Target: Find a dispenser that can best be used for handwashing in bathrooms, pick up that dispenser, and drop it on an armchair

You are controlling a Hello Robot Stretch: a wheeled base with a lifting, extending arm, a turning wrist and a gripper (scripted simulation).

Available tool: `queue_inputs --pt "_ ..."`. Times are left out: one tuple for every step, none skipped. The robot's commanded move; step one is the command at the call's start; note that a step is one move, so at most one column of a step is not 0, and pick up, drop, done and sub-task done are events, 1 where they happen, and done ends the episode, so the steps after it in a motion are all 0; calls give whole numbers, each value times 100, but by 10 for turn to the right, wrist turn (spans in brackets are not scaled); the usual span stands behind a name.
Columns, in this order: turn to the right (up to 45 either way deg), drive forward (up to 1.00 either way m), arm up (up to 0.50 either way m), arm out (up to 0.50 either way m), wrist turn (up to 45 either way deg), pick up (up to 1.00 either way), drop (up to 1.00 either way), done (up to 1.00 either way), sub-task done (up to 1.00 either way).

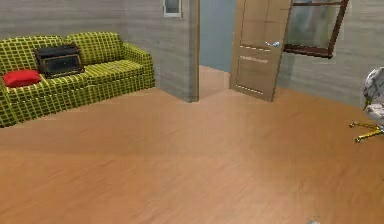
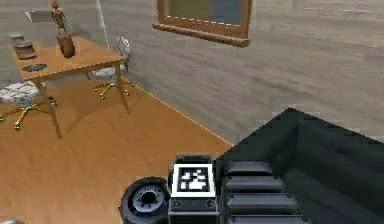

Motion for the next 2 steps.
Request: queue_inputs --pt "-360 0 0 0 0 0 0 0 0" --pt "450 0 0 0 0 0 0 0 0"
